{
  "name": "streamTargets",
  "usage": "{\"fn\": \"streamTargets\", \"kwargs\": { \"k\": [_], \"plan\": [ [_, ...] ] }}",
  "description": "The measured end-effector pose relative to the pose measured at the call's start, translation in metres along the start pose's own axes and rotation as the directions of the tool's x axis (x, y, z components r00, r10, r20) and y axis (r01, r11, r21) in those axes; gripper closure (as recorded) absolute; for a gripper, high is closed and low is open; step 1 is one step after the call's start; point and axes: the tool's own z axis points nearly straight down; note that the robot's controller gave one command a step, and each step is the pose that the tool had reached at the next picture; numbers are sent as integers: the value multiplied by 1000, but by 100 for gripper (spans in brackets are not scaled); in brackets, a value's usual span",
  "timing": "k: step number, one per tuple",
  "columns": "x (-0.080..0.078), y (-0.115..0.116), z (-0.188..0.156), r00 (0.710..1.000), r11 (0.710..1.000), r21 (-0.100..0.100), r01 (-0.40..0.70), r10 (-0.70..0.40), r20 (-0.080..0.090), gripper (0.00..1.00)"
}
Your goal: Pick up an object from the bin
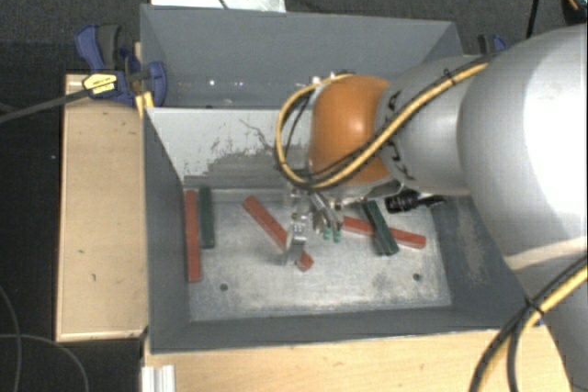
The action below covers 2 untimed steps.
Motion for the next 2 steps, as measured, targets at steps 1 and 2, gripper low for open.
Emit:
{"fn": "streamTargets", "kwargs": {
  "k": [1,2],
  "plan": [
    [1,3,0,1000,1000,-2,-1,1,0,100],
    [-2,21,-178,999,999,-5,43,-43,11,100]
  ]
}}
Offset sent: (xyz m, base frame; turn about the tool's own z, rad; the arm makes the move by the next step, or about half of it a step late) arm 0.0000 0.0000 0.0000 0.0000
